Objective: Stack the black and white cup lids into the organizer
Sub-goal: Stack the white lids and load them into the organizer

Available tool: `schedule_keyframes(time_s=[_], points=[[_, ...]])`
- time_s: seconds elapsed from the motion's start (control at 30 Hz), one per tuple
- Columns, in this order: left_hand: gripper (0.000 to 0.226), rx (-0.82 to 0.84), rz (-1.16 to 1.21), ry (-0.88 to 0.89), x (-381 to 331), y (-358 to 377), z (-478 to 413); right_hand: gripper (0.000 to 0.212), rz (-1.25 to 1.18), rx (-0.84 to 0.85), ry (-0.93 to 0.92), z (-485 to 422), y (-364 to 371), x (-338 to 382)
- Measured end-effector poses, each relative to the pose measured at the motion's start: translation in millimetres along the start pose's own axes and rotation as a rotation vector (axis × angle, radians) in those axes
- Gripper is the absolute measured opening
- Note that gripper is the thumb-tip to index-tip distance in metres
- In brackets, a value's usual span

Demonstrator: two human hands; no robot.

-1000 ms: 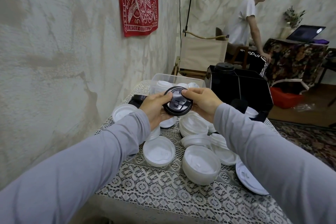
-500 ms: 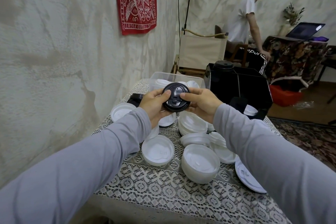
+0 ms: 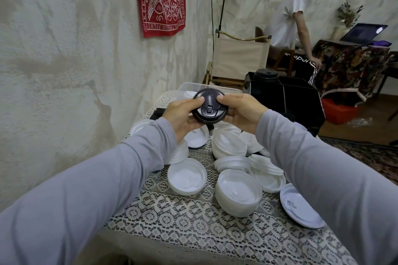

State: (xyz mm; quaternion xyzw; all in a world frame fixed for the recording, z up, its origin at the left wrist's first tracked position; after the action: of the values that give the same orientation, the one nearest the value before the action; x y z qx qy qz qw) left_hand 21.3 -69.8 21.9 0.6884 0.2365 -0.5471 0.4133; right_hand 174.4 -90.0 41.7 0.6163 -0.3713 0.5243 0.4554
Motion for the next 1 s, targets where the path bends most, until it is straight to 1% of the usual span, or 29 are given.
schedule_keyframes(time_s=[0.1,0.23,0.27,0.33,0.37,0.4,0.47,0.5,0.57,0.6,0.67,0.7,0.77,0.87,1.0], points=[[0.008,0.002,-0.011,0.025,-4.6,-0.8,-5.0,0.010,0.069,-0.027,-0.022,-6.8,-2.3,4.2],[0.008,-0.026,-0.002,0.034,-7.3,-4.7,-10.0,0.011,0.095,-0.028,-0.028,-17.2,-1.0,3.4],[0.008,-0.043,-0.004,0.040,-7.9,-7.6,-11.6,0.011,0.107,-0.042,-0.015,-19.6,-1.4,3.6],[0.012,-0.110,-0.005,0.056,-9.6,-16.5,-15.0,0.018,0.233,-0.137,0.056,-28.8,-10.7,2.3],[0.015,-0.154,-0.003,0.063,-10.4,-22.0,-16.8,0.022,0.402,-0.196,0.108,-36.3,-19.8,0.1],[0.019,-0.193,-0.003,0.068,-10.9,-27.4,-18.4,0.024,0.639,-0.231,0.176,-43.9,-28.2,-1.8],[0.021,-0.235,-0.004,0.067,-10.6,-35.4,-20.3,0.026,1.120,-0.215,0.321,-58.7,-36.0,-9.8],[0.018,-0.240,-0.003,0.061,-9.4,-38.0,-20.9,0.029,1.279,-0.160,0.383,-63.9,-33.4,-15.2],[0.011,-0.244,0.012,0.044,-5.9,-42.2,-22.2,0.036,1.490,0.001,0.483,-72.1,-21.9,-27.7],[0.009,-0.247,0.023,0.037,-4.6,-43.6,-22.3,0.038,1.596,0.085,0.526,-74.9,-14.1,-32.6],[0.010,-0.259,0.041,0.028,-2.9,-46.5,-22.2,0.042,1.771,0.200,0.635,-80.4,-5.6,-43.3],[0.011,-0.265,0.046,0.024,-2.4,-48.6,-22.3,0.043,1.804,0.223,0.678,-84.2,-5.5,-48.1],[0.009,-0.269,0.049,0.014,-1.6,-52.0,-21.5,0.042,1.782,0.212,0.706,-90.1,-8.9,-53.9],[0.004,-0.273,0.046,-0.011,0.2,-56.4,-20.4,0.035,1.786,0.194,0.679,-92.3,-11.9,-56.7],[0.003,-0.281,0.055,-0.023,2.3,-59.5,-19.7,0.019,1.739,0.110,0.594,-92.9,-17.1,-57.0]])
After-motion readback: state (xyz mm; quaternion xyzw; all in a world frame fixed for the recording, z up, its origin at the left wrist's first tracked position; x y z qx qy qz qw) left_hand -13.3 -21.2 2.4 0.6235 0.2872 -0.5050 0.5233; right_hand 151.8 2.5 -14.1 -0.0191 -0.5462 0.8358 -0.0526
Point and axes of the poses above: each hand's wrist, its own z-axis away from the middle knuckle, its own y-axis out of the palm, x = y × z, the point moved 3 cm from there along -z, towards the middle knuckle, and after that the axes turned 15 degrees about x, right-handed, at the moved point
